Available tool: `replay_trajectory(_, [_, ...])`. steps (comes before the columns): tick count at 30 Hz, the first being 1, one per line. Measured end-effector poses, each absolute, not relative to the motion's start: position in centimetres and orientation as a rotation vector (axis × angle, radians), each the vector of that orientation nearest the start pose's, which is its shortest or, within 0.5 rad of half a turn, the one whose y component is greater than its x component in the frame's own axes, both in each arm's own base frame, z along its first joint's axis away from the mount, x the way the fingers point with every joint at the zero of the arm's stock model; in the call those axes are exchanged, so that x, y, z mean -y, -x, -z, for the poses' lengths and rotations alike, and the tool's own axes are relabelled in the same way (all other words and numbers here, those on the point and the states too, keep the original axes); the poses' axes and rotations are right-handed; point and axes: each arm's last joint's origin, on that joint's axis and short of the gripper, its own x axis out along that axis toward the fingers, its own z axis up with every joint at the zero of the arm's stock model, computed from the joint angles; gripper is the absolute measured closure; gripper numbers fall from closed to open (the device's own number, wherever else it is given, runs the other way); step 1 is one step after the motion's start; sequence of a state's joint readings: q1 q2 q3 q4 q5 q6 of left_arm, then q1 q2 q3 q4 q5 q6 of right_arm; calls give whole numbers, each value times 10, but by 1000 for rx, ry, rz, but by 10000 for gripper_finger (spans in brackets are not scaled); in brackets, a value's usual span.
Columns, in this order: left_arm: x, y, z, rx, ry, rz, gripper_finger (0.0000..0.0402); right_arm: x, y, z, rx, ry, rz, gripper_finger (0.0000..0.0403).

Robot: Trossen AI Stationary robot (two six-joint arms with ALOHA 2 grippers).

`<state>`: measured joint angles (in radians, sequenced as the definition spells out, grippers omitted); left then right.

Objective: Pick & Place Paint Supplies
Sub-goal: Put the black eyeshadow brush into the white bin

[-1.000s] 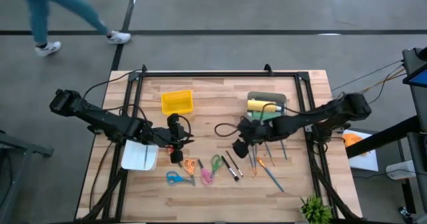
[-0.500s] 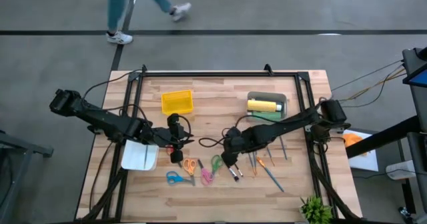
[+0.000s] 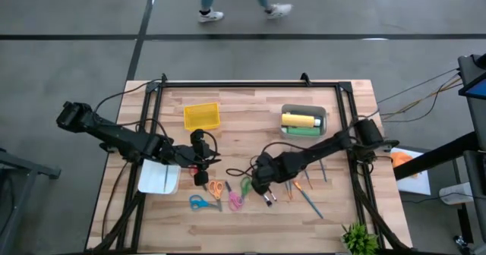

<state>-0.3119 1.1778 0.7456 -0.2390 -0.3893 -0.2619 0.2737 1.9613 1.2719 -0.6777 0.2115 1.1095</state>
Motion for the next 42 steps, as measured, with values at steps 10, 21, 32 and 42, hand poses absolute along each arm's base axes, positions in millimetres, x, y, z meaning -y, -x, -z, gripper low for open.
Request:
replay_trajectory(10, [63, -232, -240, -614, 22, -156, 310, -97, -362, -130, -1214, -578, 692, 133])
replay_trajectory(21, [63, -232, -240, -614, 22, -156, 310, -98, -362, -130, -1220, -574, 693, 144])
replay_trajectory(32, [63, -232, -240, -615, 22, -156, 310, -98, -363, -130, -1221, -566, 683, 288])
replay_trajectory(42, [63, -232, -240, -614, 22, -156, 310, -97, -363, -129, -1206, -554, 690, 387])
